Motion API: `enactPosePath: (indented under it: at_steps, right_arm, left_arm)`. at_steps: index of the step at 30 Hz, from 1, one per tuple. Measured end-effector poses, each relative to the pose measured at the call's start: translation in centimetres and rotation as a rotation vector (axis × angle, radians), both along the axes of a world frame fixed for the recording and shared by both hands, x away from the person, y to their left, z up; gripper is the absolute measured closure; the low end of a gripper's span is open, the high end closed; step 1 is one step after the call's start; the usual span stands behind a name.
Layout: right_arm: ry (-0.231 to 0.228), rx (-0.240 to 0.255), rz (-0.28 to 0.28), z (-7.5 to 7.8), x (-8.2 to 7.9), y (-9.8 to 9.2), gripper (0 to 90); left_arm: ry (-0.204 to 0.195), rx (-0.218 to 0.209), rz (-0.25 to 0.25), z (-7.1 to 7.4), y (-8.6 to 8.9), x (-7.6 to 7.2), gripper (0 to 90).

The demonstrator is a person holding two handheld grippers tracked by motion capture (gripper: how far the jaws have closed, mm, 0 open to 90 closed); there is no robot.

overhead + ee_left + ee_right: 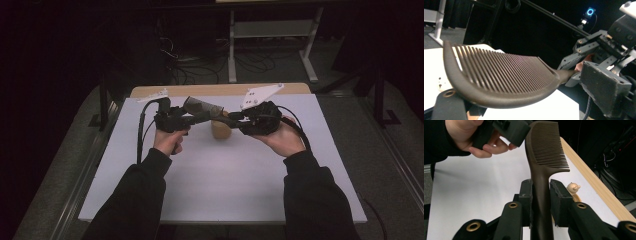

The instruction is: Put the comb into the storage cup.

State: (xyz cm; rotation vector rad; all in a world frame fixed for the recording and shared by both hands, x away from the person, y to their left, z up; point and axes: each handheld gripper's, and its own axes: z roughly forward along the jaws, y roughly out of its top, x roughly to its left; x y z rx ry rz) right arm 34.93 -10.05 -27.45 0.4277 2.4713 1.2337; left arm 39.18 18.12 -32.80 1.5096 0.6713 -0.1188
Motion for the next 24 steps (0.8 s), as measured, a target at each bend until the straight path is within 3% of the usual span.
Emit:
enactPosePath:
  at_steps: [6,7,15,19,24]
  right_arm:
    - [-0.009,-0.019,-0.002,-0.2,0.1,0.2,71.6]
    - [-0.01,-0.022,-0.002,-0.3,0.1,0.2,71.6]
    - [-0.01,-0.03,-0.007,-0.5,0.1,0.4,71.6]
    - [-0.013,-0.036,-0.009,-0.5,0.1,0.5,71.5]
    - [-0.018,-0.046,-0.017,-0.7,0.2,0.5,71.5]
  left_arm:
    - [0.026,-0.039,0.001,0.0,-0.2,0.1,28.4]
    - [0.029,-0.042,0.001,0.1,-0.2,0.2,34.1]
    - [0.061,-0.042,0.016,0.1,-0.8,0.3,51.3]
    - [0.06,-0.012,0.038,0.2,-1.0,0.2,60.3]
    - [0.061,-0.036,0.047,0.3,-0.8,0.2,70.2]
